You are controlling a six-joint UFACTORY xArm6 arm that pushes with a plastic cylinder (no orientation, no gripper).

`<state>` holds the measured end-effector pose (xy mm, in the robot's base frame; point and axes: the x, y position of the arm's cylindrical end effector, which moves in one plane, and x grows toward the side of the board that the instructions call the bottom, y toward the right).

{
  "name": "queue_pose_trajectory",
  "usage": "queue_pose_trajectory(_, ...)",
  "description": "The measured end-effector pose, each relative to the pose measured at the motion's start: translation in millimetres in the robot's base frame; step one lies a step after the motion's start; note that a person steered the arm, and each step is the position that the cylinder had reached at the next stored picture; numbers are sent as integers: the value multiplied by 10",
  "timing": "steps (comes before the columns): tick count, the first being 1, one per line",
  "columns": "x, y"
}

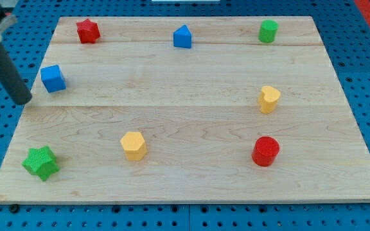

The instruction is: Push the blue cube diagonally towards blue triangle

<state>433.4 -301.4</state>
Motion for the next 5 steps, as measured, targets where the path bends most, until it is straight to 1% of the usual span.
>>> queue_pose_trajectory(1,-401,-10)
queue_pose_trajectory(2,-491,288)
queue_pose_trajectory(4,-458,1445)
queue_pose_trajectory(5,-597,1738)
